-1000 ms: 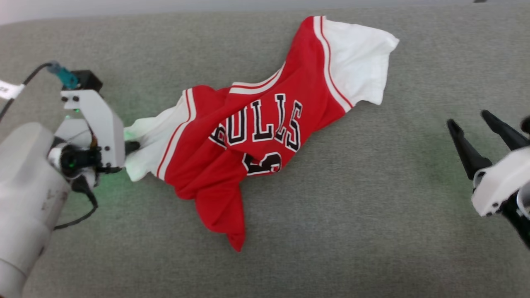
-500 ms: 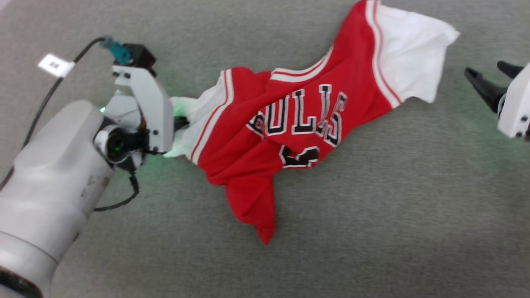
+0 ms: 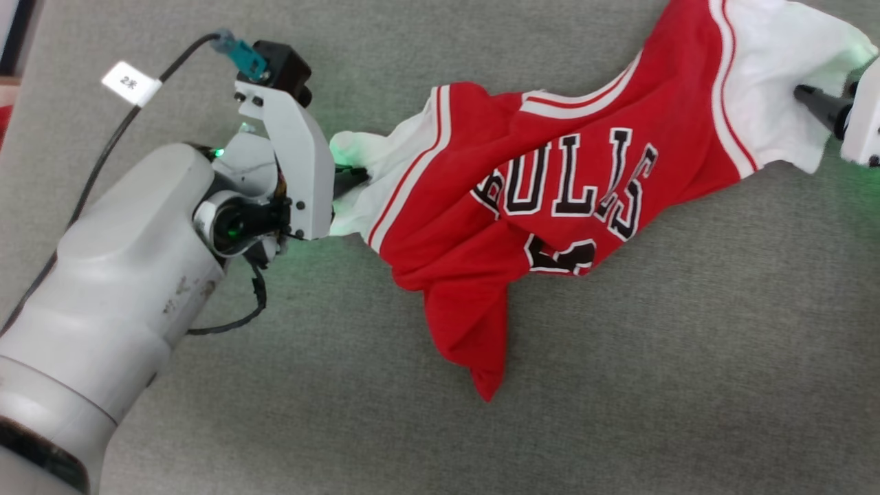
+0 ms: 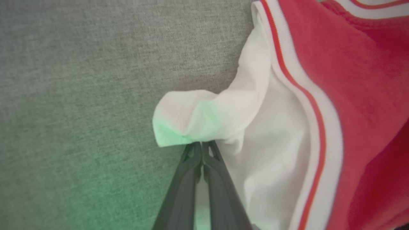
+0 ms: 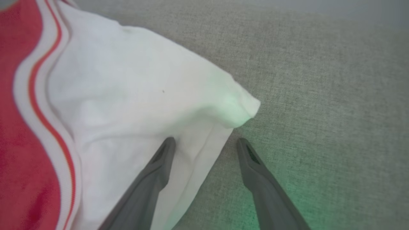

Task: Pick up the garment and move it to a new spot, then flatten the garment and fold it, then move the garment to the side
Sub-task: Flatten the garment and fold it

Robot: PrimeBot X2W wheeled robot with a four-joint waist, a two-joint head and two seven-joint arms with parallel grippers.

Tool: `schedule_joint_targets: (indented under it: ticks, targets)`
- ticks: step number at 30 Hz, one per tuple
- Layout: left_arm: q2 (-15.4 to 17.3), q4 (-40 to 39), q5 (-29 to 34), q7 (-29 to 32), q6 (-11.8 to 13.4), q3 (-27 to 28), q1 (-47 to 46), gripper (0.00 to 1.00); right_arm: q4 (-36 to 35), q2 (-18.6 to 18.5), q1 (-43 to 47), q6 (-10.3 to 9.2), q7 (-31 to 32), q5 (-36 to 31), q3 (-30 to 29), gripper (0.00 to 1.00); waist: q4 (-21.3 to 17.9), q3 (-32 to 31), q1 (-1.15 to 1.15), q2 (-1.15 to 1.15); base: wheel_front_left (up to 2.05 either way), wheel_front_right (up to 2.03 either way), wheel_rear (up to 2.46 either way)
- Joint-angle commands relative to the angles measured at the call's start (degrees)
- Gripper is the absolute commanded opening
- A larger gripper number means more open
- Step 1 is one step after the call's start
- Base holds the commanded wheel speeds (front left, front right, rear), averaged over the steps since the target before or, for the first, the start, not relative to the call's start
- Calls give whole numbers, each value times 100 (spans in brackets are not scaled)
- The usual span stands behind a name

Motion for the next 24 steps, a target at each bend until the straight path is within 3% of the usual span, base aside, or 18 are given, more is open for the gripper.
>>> schedule_joint_targets:
  ticks: [1,5,6,7,14,24]
  targets:
    - [1,45,-52,7,22,-106,68,0,219,71,-49,-4,122,-86,85,100,91,69,0,0,0,0,0]
    - [-16,81,-125,-39,22,-228,-1,0,847,219,-139,-4,528,-155,250,100,144,58,0,0,0,0,0]
    - [-16,96,-140,-51,22,-258,-22,0,932,253,-143,0,628,-185,333,31,143,55,0,0,0,0,0]
    - [-22,116,-177,-60,22,-280,-41,0,1040,262,-175,0,664,-171,344,0,139,50,0,0,0,0,0]
    - [-2,356,-275,-315,21,-329,-329,0,1287,324,-596,-1,406,-151,331,0,27,-174,0,0,0,0,0]
    - [229,527,-226,-891,20,-310,-1003,0,751,287,-933,-1,-126,200,760,0,-292,-1163,0,0,0,0,0]
